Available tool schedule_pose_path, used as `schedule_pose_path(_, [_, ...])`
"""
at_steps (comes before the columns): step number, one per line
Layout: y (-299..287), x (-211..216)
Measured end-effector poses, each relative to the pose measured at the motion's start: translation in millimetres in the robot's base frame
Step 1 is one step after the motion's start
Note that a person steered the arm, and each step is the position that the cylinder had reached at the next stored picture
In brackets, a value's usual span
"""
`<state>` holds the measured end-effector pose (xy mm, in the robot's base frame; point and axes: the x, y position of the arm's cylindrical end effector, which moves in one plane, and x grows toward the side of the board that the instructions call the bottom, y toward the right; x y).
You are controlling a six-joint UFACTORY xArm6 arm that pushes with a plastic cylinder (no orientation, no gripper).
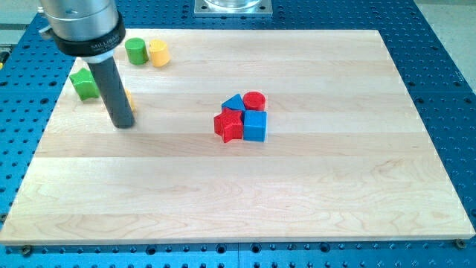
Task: Slide the green star into the yellow hexagon
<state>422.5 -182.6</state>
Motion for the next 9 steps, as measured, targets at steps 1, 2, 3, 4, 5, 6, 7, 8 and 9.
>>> schedule_pose_path(1, [-0.5, -45.0])
schedule_pose_path(2, [-6.1, -32.3])
schedule_pose_path(3, [-66.8, -7.1])
schedule_pose_path(4, [-82.1, -58.1])
schedule_pose_path(5, [-82.8, -69.5])
schedule_pose_path(6, [-115.2, -104.4])
schedule_pose_path(7, [-89.0, -120.6])
schedule_pose_path(8, [-37.9, -121.2])
schedule_pose_path(9, [-93.8, -82.6])
